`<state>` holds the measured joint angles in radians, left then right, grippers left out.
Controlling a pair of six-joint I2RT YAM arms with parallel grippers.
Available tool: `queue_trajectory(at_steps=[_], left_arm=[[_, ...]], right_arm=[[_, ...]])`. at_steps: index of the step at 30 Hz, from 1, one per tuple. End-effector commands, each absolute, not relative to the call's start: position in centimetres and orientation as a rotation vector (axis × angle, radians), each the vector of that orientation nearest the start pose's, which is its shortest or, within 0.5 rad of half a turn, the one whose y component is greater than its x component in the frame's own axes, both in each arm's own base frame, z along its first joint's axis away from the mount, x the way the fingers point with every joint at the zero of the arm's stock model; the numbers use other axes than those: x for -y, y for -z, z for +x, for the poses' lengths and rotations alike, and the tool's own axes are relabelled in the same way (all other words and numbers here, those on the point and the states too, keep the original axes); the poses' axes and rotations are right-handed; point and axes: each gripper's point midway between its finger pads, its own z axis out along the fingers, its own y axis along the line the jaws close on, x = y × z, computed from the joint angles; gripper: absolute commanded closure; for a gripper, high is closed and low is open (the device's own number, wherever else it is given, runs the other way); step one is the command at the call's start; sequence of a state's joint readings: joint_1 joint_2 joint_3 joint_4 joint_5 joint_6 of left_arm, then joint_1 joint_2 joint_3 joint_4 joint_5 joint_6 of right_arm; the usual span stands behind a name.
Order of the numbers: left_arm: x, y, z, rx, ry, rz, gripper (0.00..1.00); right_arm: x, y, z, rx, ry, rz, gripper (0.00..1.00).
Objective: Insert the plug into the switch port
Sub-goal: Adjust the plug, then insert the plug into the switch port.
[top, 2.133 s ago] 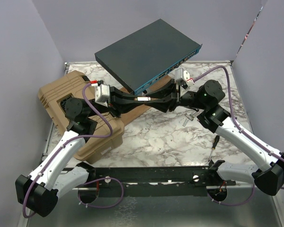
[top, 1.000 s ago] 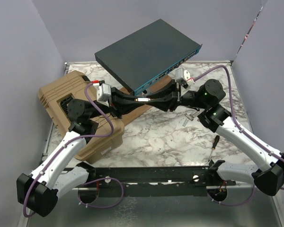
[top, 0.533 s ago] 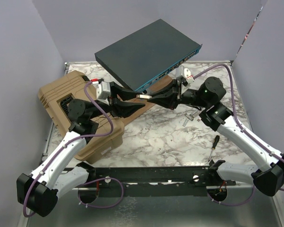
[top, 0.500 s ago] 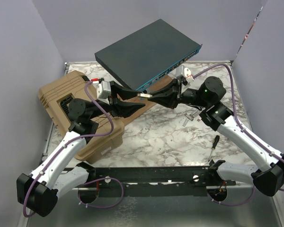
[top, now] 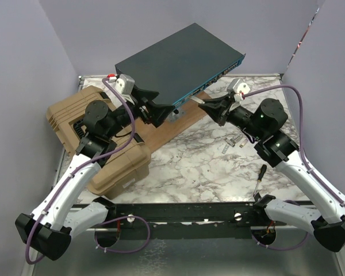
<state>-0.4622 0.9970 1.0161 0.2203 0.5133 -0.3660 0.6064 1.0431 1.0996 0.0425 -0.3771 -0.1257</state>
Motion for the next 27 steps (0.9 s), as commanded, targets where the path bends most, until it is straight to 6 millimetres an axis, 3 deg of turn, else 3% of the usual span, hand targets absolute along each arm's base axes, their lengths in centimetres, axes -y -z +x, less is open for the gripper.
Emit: queue_trajectory(at_steps=[1,8,11,14,27], left_arm=[[20.9,-40.5,29.5,-1.519,0.922,0.174,0.01],[16.6,-36.2,32.3,-1.658,0.843,-0.234,0.01],[14.6,-34.3,33.2,-1.667,0.942,-0.409,0.01],[13.5,-34.3,33.5,-1.589,1.073,-0.511,0.02],[14.5,-35.1,35.0,-1.436,1.324,-0.617,0.04]], right_arm=[[-22.0,-38.2,30.0,-1.372,-0.408,-0.683,1.0],[-20.4,-35.4,31.1,-1.447,-0.339,-0.602,1.0],[-20.5,-34.7,31.3,-1.459,-0.348,-0.597,1.0],[-20.3,-34.3,31.5,-1.461,-0.349,-0.589,1.0],[-17.9,-32.7,34.6,-1.538,-0.381,-0.538,1.0]])
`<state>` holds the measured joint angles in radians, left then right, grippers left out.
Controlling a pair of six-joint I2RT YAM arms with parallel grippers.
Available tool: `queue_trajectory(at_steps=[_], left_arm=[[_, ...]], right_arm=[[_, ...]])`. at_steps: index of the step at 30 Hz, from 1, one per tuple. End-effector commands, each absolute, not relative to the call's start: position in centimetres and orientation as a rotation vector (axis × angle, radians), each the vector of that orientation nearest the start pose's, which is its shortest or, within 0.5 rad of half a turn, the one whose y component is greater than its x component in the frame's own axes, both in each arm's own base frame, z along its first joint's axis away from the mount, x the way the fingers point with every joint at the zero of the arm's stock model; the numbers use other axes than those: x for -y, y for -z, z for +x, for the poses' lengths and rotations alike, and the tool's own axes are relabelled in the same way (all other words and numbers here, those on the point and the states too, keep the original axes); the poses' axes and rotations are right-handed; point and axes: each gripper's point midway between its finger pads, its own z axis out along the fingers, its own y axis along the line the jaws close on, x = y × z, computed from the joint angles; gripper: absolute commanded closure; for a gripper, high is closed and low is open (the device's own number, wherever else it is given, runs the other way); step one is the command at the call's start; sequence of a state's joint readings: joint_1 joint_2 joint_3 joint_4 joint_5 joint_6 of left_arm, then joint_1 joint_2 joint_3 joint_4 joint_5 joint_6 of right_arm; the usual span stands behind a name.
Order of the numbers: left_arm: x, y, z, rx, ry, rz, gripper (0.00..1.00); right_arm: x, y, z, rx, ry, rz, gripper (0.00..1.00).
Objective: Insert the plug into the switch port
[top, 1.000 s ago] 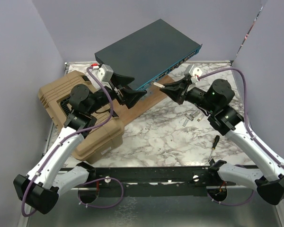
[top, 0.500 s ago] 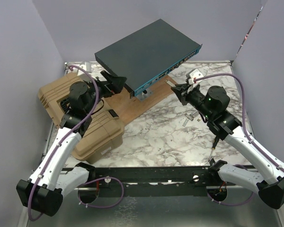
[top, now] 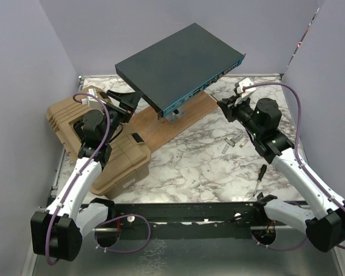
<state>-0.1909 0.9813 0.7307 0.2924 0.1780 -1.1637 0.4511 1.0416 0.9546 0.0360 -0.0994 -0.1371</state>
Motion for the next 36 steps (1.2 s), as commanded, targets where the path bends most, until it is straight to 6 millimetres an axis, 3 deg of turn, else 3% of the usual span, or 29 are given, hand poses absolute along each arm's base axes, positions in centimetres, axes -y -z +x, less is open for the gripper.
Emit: queue_trajectory(at_steps=[1,9,24,36], left_arm=[[14.6,-35.0,35.3,-1.435,1.335,-0.624,0.04],[15.5,-34.3,37.3,-1.451,1.387,-0.671,0.07],[18.3,-34.2,39.5,-1.476,1.45,-0.661,0.23],[18.8,-33.8,39.8,-1.462,1.493,-0.684,0.54]], right_arm=[[-17.8,-32.5,34.7,-1.541,-0.382,-0.537,1.0],[-18.0,-32.0,36.4,-1.584,-0.435,-0.506,1.0],[-17.8,-31.6,38.8,-1.621,-0.417,-0.434,1.0],[-17.6,-32.3,39.5,-1.629,-0.456,-0.372,1.0]])
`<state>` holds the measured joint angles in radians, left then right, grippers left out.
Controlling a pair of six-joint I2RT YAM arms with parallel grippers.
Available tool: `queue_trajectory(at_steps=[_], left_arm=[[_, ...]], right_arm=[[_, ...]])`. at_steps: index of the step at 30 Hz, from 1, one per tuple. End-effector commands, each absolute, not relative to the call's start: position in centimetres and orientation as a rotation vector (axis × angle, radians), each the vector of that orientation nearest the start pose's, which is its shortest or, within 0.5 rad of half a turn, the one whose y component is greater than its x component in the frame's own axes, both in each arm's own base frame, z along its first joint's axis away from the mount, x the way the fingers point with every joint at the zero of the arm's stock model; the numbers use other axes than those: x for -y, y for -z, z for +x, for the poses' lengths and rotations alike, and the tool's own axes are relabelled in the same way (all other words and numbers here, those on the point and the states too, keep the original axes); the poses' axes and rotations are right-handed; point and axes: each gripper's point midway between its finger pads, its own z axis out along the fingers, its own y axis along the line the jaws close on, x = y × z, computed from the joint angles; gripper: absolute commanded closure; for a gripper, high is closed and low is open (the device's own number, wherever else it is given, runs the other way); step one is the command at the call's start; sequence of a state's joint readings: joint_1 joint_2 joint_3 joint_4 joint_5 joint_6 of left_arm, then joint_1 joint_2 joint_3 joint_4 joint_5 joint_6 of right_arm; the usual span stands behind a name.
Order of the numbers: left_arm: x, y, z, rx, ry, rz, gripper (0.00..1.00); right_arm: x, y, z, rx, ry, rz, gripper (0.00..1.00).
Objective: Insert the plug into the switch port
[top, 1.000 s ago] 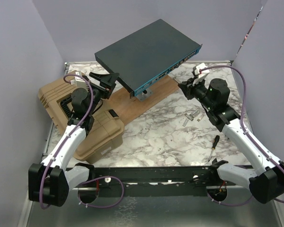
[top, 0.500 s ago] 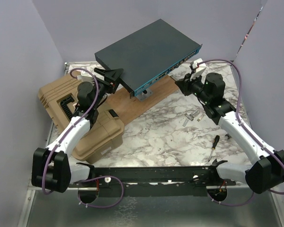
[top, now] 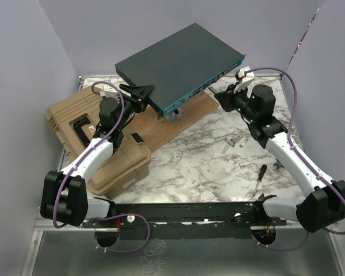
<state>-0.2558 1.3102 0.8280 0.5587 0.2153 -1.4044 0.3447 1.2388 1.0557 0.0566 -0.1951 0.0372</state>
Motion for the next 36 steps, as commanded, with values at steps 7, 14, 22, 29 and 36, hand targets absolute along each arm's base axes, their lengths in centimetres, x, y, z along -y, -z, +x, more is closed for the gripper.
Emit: queue_trajectory(at_steps=[7,14,22,29,36], left_arm=[[18.7,-34.1,40.0,-1.449,1.496,-0.695,0.68],[18.7,-34.2,39.9,-1.441,1.498,-0.706,0.71],[18.7,-34.0,39.9,-1.443,1.499,-0.716,0.73],[18.7,-34.0,39.9,-1.445,1.492,-0.724,0.73],[18.6,-33.8,40.0,-1.454,1.483,-0.734,0.74]], right_arm=[[-17.8,-31.9,40.3,-1.635,-0.459,-0.37,1.0],[-18.0,-31.4,40.5,-1.613,-0.442,-0.4,1.0],[-18.4,-31.5,40.8,-1.582,-0.453,-0.415,1.0],[-18.6,-30.7,40.1,-1.579,-0.464,-0.454,1.0],[-18.2,-30.9,39.0,-1.554,-0.463,-0.45,1.0]])
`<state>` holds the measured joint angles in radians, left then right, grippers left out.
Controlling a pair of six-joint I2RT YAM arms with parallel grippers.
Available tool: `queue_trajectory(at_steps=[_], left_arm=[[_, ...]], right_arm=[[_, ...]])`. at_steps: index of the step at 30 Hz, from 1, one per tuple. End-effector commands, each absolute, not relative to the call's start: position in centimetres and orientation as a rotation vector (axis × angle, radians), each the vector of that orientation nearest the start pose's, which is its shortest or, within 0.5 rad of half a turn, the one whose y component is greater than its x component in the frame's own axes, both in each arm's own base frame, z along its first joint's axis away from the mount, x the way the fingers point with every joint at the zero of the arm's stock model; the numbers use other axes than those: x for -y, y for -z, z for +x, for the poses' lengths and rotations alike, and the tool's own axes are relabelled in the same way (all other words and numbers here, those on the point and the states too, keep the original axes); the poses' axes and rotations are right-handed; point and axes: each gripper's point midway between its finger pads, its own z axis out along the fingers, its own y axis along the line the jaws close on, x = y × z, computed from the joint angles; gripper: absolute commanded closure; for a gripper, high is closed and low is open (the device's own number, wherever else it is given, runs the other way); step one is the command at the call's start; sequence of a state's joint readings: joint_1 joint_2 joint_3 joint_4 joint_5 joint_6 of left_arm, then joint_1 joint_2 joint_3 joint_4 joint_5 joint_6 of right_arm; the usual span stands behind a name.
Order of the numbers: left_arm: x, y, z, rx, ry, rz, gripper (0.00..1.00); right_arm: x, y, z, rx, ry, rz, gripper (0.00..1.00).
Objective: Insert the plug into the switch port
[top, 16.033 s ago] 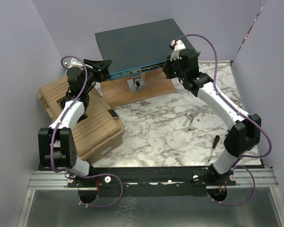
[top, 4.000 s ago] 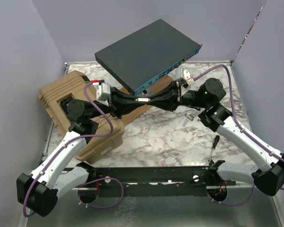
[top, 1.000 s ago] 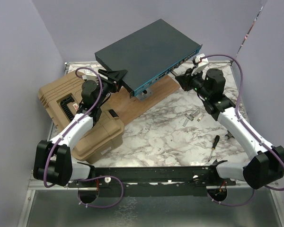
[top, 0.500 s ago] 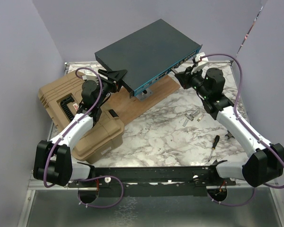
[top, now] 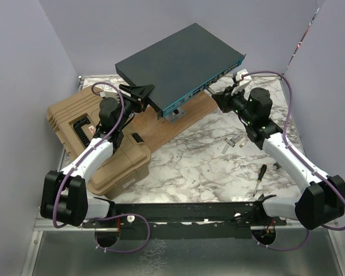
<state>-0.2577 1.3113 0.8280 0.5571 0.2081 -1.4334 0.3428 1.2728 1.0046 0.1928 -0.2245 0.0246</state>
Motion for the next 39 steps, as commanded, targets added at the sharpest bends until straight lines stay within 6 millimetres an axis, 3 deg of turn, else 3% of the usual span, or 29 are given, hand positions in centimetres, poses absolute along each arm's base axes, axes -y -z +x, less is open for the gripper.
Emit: queue_trajectory(at_steps=[1,26,39], left_arm=[[18.6,-33.7,40.0,-1.455,1.482,-0.736,0.74],[18.6,-33.8,39.9,-1.457,1.478,-0.732,0.75],[18.6,-33.5,39.9,-1.466,1.47,-0.733,0.77]], right_arm=[[-18.1,-30.8,39.0,-1.551,-0.451,-0.46,1.0],[-18.1,-29.4,41.0,-1.544,-0.408,-0.446,1.0],[-18.2,-30.0,41.0,-1.526,-0.417,-0.443,1.0]])
